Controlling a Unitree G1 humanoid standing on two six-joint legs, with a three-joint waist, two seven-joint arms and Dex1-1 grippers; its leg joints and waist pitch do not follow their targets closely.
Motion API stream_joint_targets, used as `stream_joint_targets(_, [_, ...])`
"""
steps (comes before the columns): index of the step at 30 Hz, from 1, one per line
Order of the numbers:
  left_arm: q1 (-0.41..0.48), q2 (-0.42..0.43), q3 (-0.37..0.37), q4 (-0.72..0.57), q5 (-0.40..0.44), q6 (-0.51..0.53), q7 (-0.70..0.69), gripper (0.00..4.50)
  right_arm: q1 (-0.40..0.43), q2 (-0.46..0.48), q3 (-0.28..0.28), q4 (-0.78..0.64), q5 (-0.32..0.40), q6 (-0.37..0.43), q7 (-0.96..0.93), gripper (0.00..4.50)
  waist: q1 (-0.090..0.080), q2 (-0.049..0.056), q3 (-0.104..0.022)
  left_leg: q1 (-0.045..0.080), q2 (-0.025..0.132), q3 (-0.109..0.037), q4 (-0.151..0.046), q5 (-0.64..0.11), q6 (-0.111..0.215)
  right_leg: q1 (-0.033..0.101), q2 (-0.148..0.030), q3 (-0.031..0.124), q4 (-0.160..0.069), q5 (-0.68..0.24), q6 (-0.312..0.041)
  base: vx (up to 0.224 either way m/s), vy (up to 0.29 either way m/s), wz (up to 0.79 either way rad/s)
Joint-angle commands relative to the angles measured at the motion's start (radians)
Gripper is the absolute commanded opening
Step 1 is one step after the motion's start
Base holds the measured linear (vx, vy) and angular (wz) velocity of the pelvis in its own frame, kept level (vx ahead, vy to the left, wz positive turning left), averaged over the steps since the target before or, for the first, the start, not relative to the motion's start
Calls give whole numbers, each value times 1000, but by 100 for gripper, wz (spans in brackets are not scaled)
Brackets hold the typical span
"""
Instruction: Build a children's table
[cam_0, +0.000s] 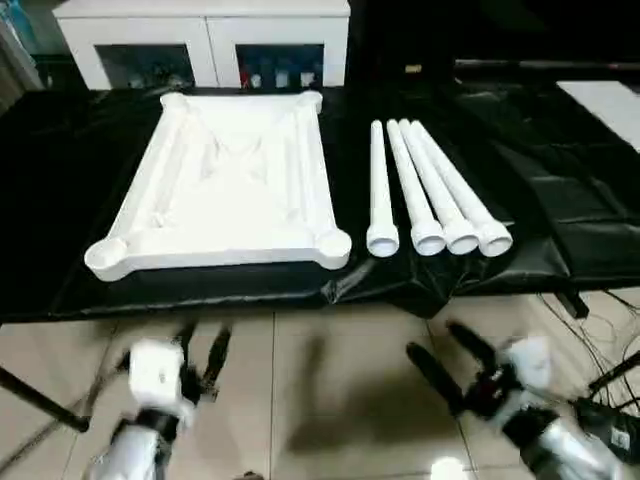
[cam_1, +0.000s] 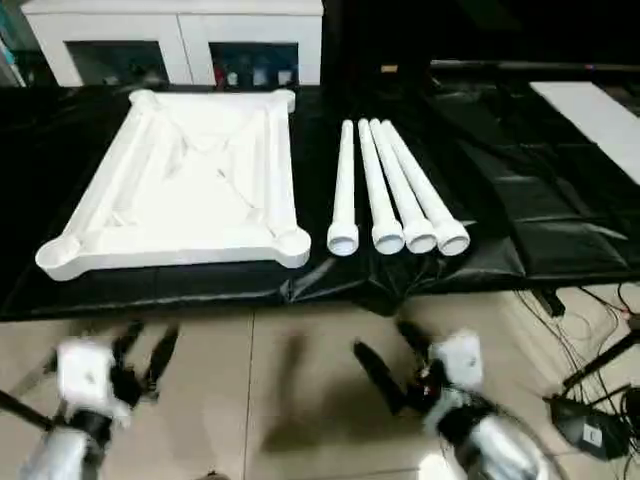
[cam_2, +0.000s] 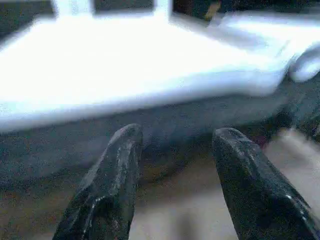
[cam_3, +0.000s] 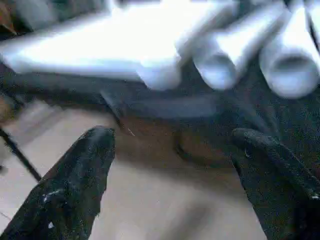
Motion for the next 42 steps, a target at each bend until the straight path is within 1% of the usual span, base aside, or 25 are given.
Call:
stream_joint_targets(1, [-18,7,-10,-99,-8,74,-8,255,-37,-9,-25,-75,57,76,-49,392,-5,-4,-19,25,64,-35,-117,-210,71,-7,-48,30,-75,223,-116,0,0,0])
stream_joint_targets(5, [-211,-59,23,-107,94,167,113,255,-208,59,-76,-87,66,176,-199,392,-7,-14,-25,32,58,-20,-122,-157,6,-19,-44,40,-80,164,-114,-33,-1,-2])
stream_joint_targets(11, [-375,-30,-12,-55,99,310,129,255,-434,145,-59,28,-206,251,-485,392,-9,-19,-41,30,37,-12,-113,-31,-60,-24,-28,37,-66,287,-70,-22,-2,-1])
stream_joint_targets(18, [-384,-55,20,-62,147,366,186,255,-463,166,10,59,-157,297,-442,392,-2,-24,-48,28,41,-8,-102,-20,-29,-19,-32,42,-57,403,-60,0,0,0])
stream_joint_targets(19, [-380,-60,22,-70,150,376,191,255,-465,168,25,55,-171,306,-430,392,-1,-26,-46,34,46,-7,-107,-92,-27,-16,-32,41,-63,338,-55,0,0,0])
stream_joint_targets(20, [-376,-65,24,-74,154,377,201,255,-465,167,42,52,-197,302,-422,392,10,-47,-33,-24,4,-32,-116,-133,48,27,-45,-8,-83,299,-25,6,-2,26])
stream_joint_targets(21, [-376,-64,22,-76,154,384,211,255,-468,171,51,54,-220,300,-422,392,6,-13,-36,-9,-5,-46,-126,-276,99,44,-56,-39,-124,68,16,6,-2,26])
stream_joint_targets(23, [-377,-63,20,-80,155,398,223,255,-469,180,55,53,-224,308,-420,392,-5,-4,-24,-14,-18,-53,-119,-293,170,96,-59,-77,-182,-236,-43,31,18,56])
stream_joint_targets(25, [-376,-58,16,-83,158,408,223,255,-470,181,55,51,-207,322,-422,392,-6,3,-18,15,-17,-63,-127,-327,179,107,-39,-97,-195,-357,-100,63,24,62])
stream_joint_targets(27, [-375,-56,14,-84,160,411,222,255,-470,181,56,50,-202,324,-421,392,-20,12,-24,66,-23,-113,-138,-260,274,98,28,-105,-153,-248,-110,121,5,67])
stream_joint_targets(28, [-374,-55,10,-87,166,419,219,255,-468,187,55,48,-176,324,-408,392,-70,26,-50,211,69,-176,-120,-220,371,-25,49,-61,-44,-168,-111,155,2,56])
stream_joint_targets(29, [-374,-55,9,-87,168,420,218,255,-468,188,58,45,-171,325,-404,392,-70,7,-50,210,128,-225,-117,-91,478,-69,25,-22,45,-141,-62,144,-15,25])
stream_joint_targets(30, [-374,-58,10,-88,173,423,216,255,-466,189,63,43,-171,331,-405,392,-63,4,-44,185,127,-212,-108,4,536,-106,8,3,85,-91,-5,144,-15,25])
stream_joint_targets(31, [-374,-60,10,-88,176,425,215,255,-466,189,66,42,-173,335,-408,392,-63,-4,-36,159,126,-193,-125,-16,527,-104,2,14,96,-51,5,79,-43,6])
stream_joint_targets(32, [-375,-64,10,-89,179,426,214,255,-463,196,61,44,-174,321,-413,392,-56,-27,-13,99,84,-128,-157,-183,430,-74,0,34,52,38,-20,26,-66,4])
stream_joint_targets(33, [-376,-66,8,-90,181,430,214,255,-462,203,55,48,-190,316,-421,392,-42,-72,-5,60,8,-56,-139,-380,265,-28,-44,93,-92,-62,-15,26,-66,4])
stream_joint_targets(34, [-376,-67,7,-91,181,432,215,255,-461,208,51,50,-201,312,-426,392,-42,-72,-5,60,8,-56,-139,-380,265,-28,-44,93,-92,-62,-15,31,-126,21])
stream_joint_targets(35, [-376,-65,3,-92,180,433,214,255,-459,215,43,53,-202,312,-428,392,-11,-87,15,81,-53,-5,42,-276,168,-41,-138,194,-211,-673,-12,94,-123,8])
stream_joint_targets(36, [-377,-65,2,-92,179,434,213,255,-458,217,41,53,-202,313,-428,392,-3,-94,-11,-11,-49,-44,90,-118,128,70,-151,207,-178,-749,-93,94,-123,8])
stream_joint_targets(37, [-377,-63,-2,-91,178,435,212,255,-456,219,33,51,-207,317,-439,392,8,-86,-11,-34,-42,-64,76,-90,100,87,-135,197,-155,-576,-150,109,-48,-7])
stream_joint_targets(38, [-377,-62,-3,-91,178,435,212,255,-455,219,31,49,-212,319,-446,392,6,-77,-18,-27,-39,-64,64,-76,95,87,-118,183,-147,-477,-199,96,-9,19])
stream_joint_targets(39, [-379,-57,-8,-89,176,437,203,255,-450,218,21,43,-205,319,-451,392,5,-46,-8,21,-25,-46,-21,-40,102,59,-51,120,-155,-367,-300,96,-9,19])
stream_joint_targets(40, [-379,-56,-8,-89,176,437,202,255,-450,218,21,43,-206,319,-452,392,5,-46,-8,21,-25,-46,-21,-40,102,59,-51,120,-155,-367,-300,120,37,21])
stream_joint_targets(41, [-385,-54,-10,-85,176,441,193,255,-443,213,10,35,-201,313,-456,392,-22,-5,-13,68,35,-72,-117,-79,114,29,34,49,-102,-205,-245,163,89,9])
stream_joint_targets(42, [-388,-54,-11,-84,177,442,191,255,-440,211,5,33,-199,310,-458,392,-52,32,-47,209,105,-154,-123,-130,204,-78,43,10,9,-103,-212,163,89,9])
